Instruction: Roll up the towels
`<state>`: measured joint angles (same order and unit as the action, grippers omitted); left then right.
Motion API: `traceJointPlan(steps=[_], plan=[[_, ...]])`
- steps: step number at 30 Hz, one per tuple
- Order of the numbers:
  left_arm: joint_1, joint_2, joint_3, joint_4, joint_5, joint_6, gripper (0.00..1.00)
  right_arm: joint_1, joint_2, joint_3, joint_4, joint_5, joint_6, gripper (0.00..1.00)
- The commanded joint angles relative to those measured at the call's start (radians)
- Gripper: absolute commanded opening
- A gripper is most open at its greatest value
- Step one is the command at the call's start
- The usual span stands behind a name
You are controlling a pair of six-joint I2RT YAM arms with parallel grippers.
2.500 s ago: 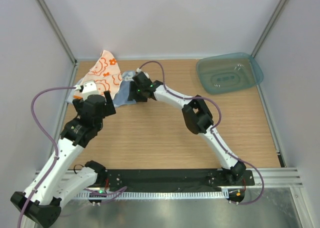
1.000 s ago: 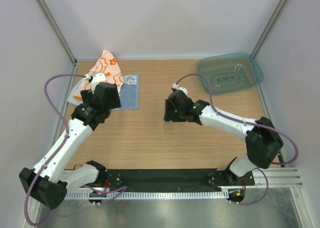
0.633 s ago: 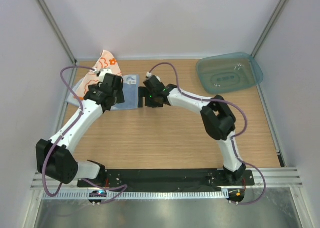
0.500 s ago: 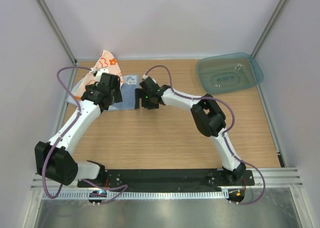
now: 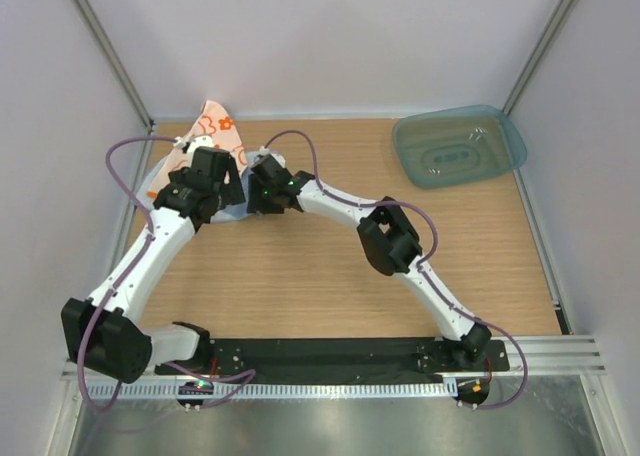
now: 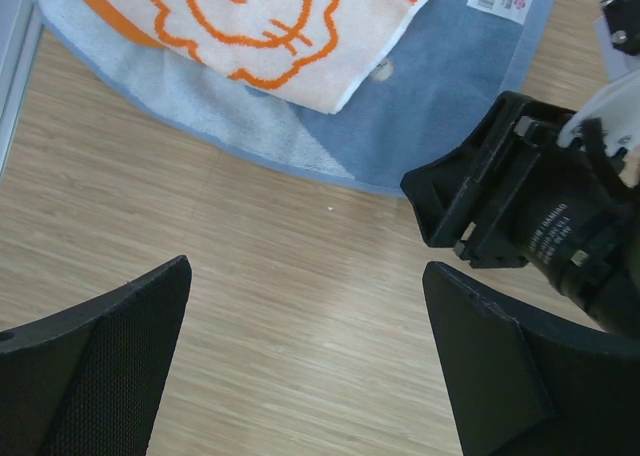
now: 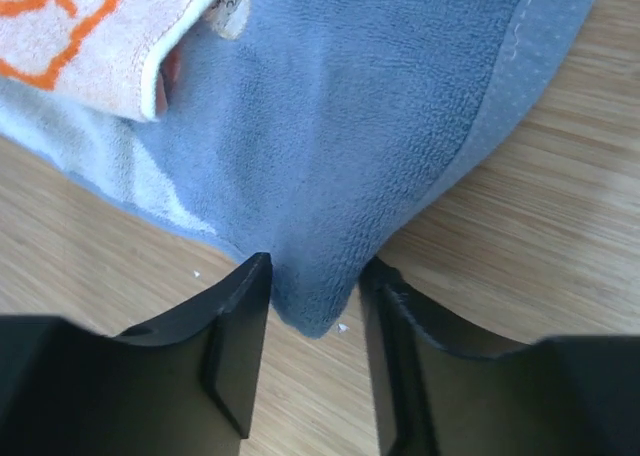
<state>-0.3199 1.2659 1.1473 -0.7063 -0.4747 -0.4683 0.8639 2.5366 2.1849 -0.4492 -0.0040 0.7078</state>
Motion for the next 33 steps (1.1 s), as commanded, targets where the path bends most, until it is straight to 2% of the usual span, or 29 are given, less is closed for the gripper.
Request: traceJointPlan(steps=[1, 3, 5, 7, 13, 16, 19, 20, 22, 23, 25, 30, 33], plan=[[0.005, -0.049, -0.001, 0.036, 0.031, -0.021, 1.0, 0.017, 0.126, 0.036, -0.216, 0.09, 0.01, 0.46], [0.007, -0.051, 0.002, 0.036, 0.039, -0.026, 1.0, 0.027, 0.157, 0.104, -0.275, 0.127, -0.002, 0.35], [0.007, -0.054, 0.003, 0.034, 0.044, -0.029, 1.0, 0.029, 0.185, 0.127, -0.293, 0.137, 0.001, 0.14], [0.007, -0.057, 0.002, 0.034, 0.045, -0.03, 1.0, 0.029, 0.179, 0.113, -0.286, 0.15, 0.009, 0.01], [0.008, -0.054, -0.008, 0.036, 0.039, -0.032, 1.0, 0.03, 0.035, 0.099, -0.295, 0.22, -0.056, 0.01], [0.008, -0.048, -0.012, 0.034, 0.028, -0.032, 1.0, 0.03, -0.163, 0.041, -0.33, 0.313, -0.1, 0.01], [0.008, -0.027, -0.003, 0.036, 0.005, -0.021, 1.0, 0.03, -0.392, -0.13, -0.351, 0.393, -0.133, 0.01], [0.01, -0.007, 0.0, 0.034, -0.005, -0.02, 1.0, 0.03, -0.444, -0.257, -0.373, 0.421, -0.123, 0.01], [0.019, 0.019, 0.026, 0.025, -0.001, -0.027, 1.0, 0.029, -0.6, -0.408, -0.376, 0.473, -0.11, 0.01], [0.022, 0.05, 0.034, 0.016, 0.013, -0.03, 1.0, 0.027, -0.649, -0.548, -0.378, 0.476, -0.084, 0.01], [0.022, 0.093, 0.069, 0.016, 0.022, -0.046, 1.0, 0.024, -0.744, -0.723, -0.349, 0.432, -0.067, 0.01], [0.022, 0.333, 0.198, -0.004, 0.038, -0.069, 0.99, 0.024, -0.863, -0.971, -0.29, 0.36, -0.007, 0.01], [0.022, 0.467, 0.351, -0.036, 0.016, -0.044, 0.98, 0.026, -0.944, -1.076, -0.269, 0.342, 0.001, 0.01]])
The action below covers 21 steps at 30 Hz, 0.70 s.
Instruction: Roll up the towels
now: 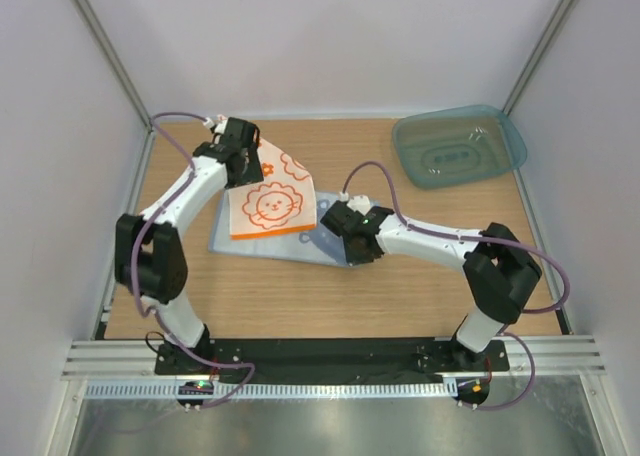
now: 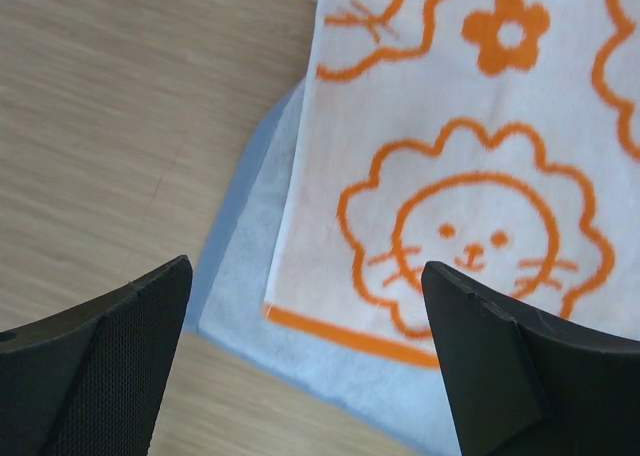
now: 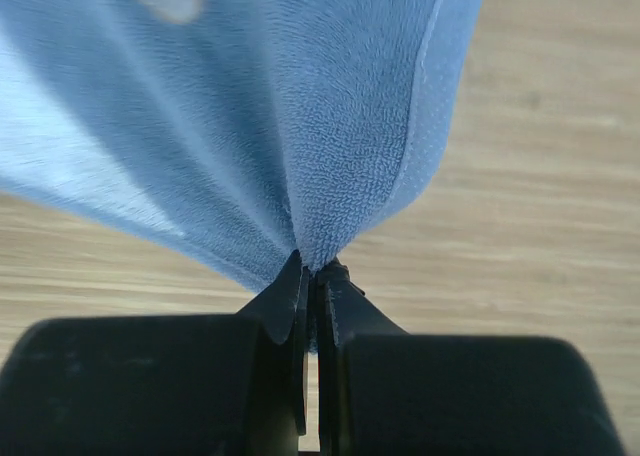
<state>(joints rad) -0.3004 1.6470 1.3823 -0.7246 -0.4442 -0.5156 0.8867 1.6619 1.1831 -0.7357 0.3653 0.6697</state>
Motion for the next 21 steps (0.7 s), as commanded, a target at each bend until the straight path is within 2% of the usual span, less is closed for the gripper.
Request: traceJointPlan(steps=[1, 7, 9, 14, 17, 20, 21], plan=[[0.003, 0.174, 0.157, -0.045, -0.024, 0.011, 0.98, 0.003, -0.086, -0.095, 0.016, -0.031, 0.041, 0.01], [0.017, 0.515, 0.509, -0.162, -0.068, 0.045, 0.98, 0.005, -0.241, -0.238, -0.005, -0.049, 0.041, 0.01], [0.038, 0.575, 0.591, -0.17, -0.025, 0.037, 0.97, 0.003, -0.284, -0.284, -0.01, -0.057, 0.042, 0.01], [0.04, 0.715, 0.659, -0.159, 0.123, 0.014, 0.9, 0.003, -0.323, -0.35, -0.001, -0.072, 0.047, 0.01], [0.037, 0.747, 0.673, -0.159, 0.125, -0.014, 0.88, 0.005, -0.329, -0.364, 0.005, -0.069, 0.045, 0.01], [0.037, 0.777, 0.678, -0.16, 0.15, -0.02, 0.64, 0.004, -0.338, -0.379, 0.018, -0.069, 0.05, 0.01], [0.04, 0.781, 0.679, -0.154, 0.153, -0.02, 0.34, 0.005, -0.341, -0.382, 0.019, -0.072, 0.053, 0.01]])
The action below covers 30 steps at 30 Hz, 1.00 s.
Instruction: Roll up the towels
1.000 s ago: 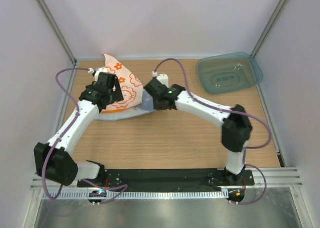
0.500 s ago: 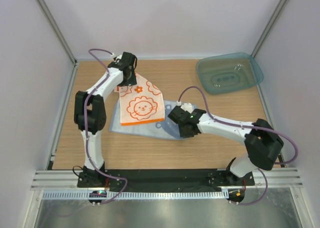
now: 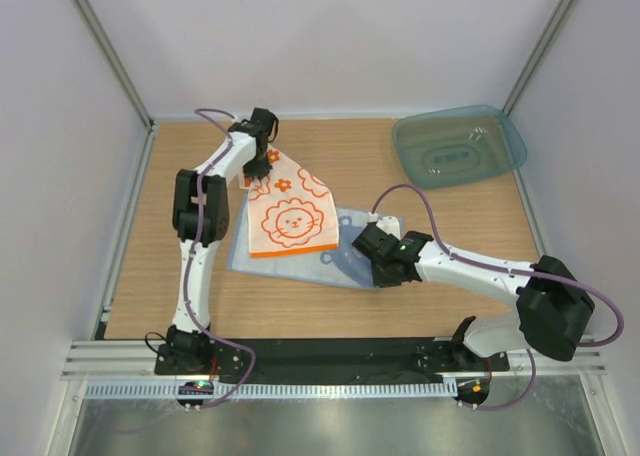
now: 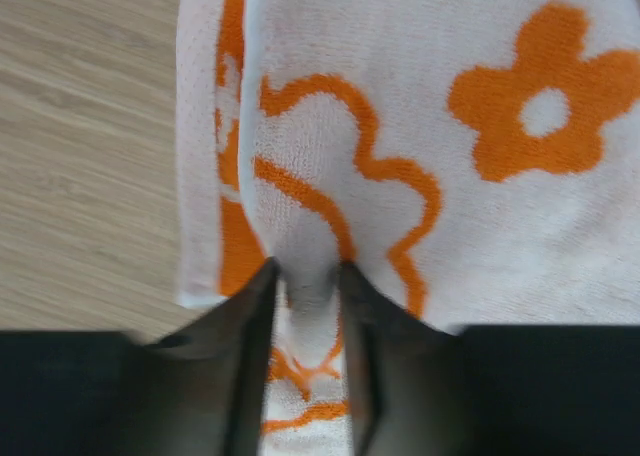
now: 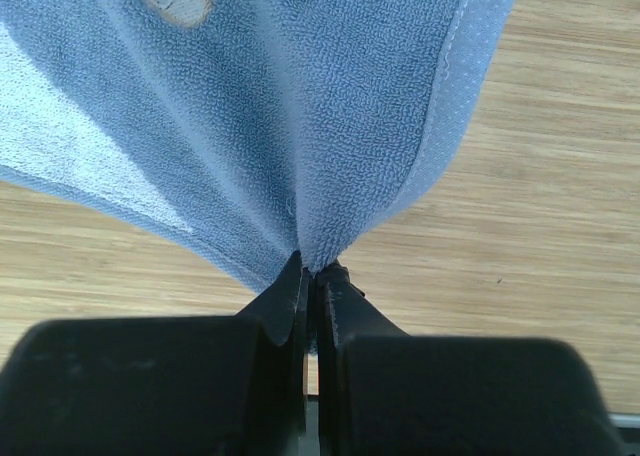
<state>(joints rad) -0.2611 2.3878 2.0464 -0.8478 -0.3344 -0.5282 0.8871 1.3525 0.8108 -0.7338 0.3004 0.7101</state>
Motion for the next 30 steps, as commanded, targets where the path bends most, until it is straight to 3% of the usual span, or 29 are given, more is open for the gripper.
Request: traceJointPlan(steps=[1, 2, 3, 4, 10, 14, 16, 17, 18, 20, 21, 22, 24, 25, 26, 29, 30], plan=[[0.0, 0.039, 0.018, -0.03, 0.043, -0.007, 0.23, 0.004, -0.032, -0.016, 0.023, -0.009, 0.015, 0.01], [0.012, 0.039, 0.037, -0.028, 0.043, -0.006, 0.16, 0.004, -0.033, -0.024, 0.025, -0.01, 0.017, 0.01], [0.023, 0.037, 0.055, -0.028, 0.046, -0.007, 0.02, 0.004, -0.035, -0.027, 0.025, -0.01, 0.019, 0.01], [0.036, 0.042, 0.076, -0.04, 0.054, -0.009, 0.0, 0.004, -0.035, -0.035, 0.025, -0.01, 0.019, 0.01], [0.233, 0.074, 0.4, -0.141, 0.094, -0.081, 0.0, 0.004, -0.044, -0.032, 0.013, 0.009, 0.015, 0.01], [0.379, -0.033, 0.375, -0.072, 0.098, -0.188, 0.0, 0.003, -0.024, -0.007, 0.008, 0.029, -0.003, 0.01], [0.424, -0.085, 0.275, -0.01, 0.11, -0.213, 0.17, 0.003, 0.003, 0.008, 0.008, 0.045, -0.009, 0.01], [0.43, -0.119, 0.253, 0.019, 0.132, -0.213, 0.31, 0.004, 0.014, 0.014, 0.01, 0.051, -0.015, 0.01], [0.434, -0.125, 0.241, 0.018, 0.139, -0.208, 0.63, 0.003, 0.028, 0.019, 0.008, 0.055, -0.015, 0.01], [0.436, -0.128, 0.232, -0.013, 0.149, -0.19, 0.92, 0.003, 0.06, 0.033, 0.007, 0.072, -0.014, 0.01], [0.436, -0.13, 0.221, -0.04, 0.165, -0.188, 1.0, 0.001, 0.069, 0.037, 0.004, 0.077, -0.012, 0.01], [0.436, -0.137, 0.184, -0.057, 0.173, -0.188, 1.0, 0.003, 0.079, 0.048, -0.006, 0.085, -0.009, 0.02], [0.436, -0.192, 0.105, -0.074, 0.201, -0.196, 1.0, 0.001, 0.102, 0.054, -0.013, 0.098, -0.006, 0.18], [0.433, -0.223, 0.059, -0.065, 0.201, -0.199, 1.0, 0.003, 0.105, 0.057, -0.016, 0.104, -0.001, 0.28], [0.424, -0.266, -0.069, -0.051, 0.19, -0.207, 1.0, 0.001, 0.103, 0.056, -0.018, 0.108, -0.001, 0.48], [0.39, -0.448, -0.26, 0.033, 0.147, -0.199, 1.0, 0.003, 0.089, 0.063, -0.032, 0.134, -0.001, 0.72], [0.36, -0.49, -0.37, 0.045, 0.132, -0.197, 1.0, 0.001, 0.08, 0.068, -0.038, 0.141, -0.001, 0.74]])
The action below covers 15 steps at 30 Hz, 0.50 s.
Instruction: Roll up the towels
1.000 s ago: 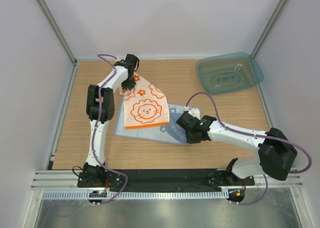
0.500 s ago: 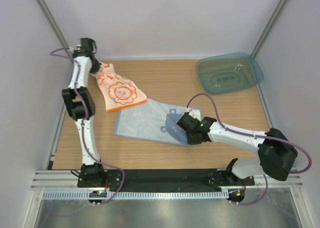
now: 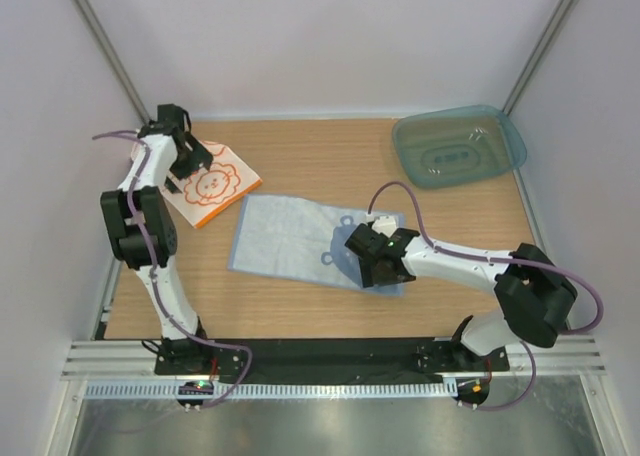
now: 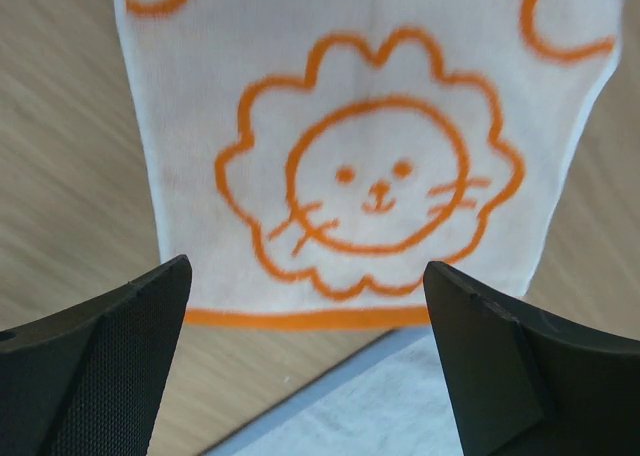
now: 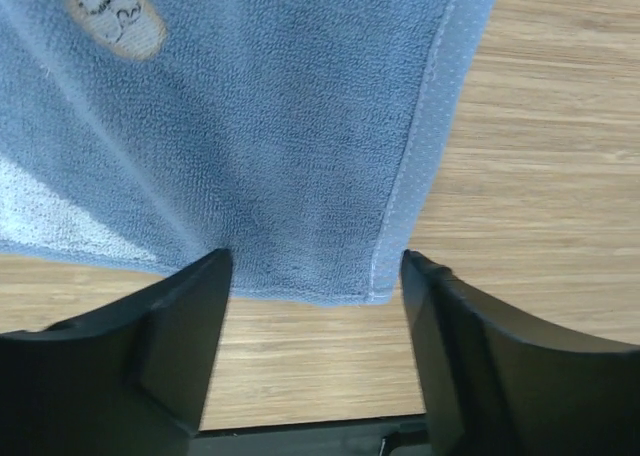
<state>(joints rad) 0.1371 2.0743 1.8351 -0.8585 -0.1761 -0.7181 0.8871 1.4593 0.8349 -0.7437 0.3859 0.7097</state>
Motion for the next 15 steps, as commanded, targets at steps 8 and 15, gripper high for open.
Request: traceJointPlan(steps=[8, 15], plan=[[-0.182, -0.332, -0.396, 0.118, -0.042, 0.006, 1.0, -0.023, -0.111, 0.15, -0.049, 0.045, -0.042, 0.88], [-0.194, -0.172, -0.36, 0.127, 0.006, -0.001, 0.98, -0.252, -0.059, 0.245, 0.013, -0.151, -0.117, 0.89]])
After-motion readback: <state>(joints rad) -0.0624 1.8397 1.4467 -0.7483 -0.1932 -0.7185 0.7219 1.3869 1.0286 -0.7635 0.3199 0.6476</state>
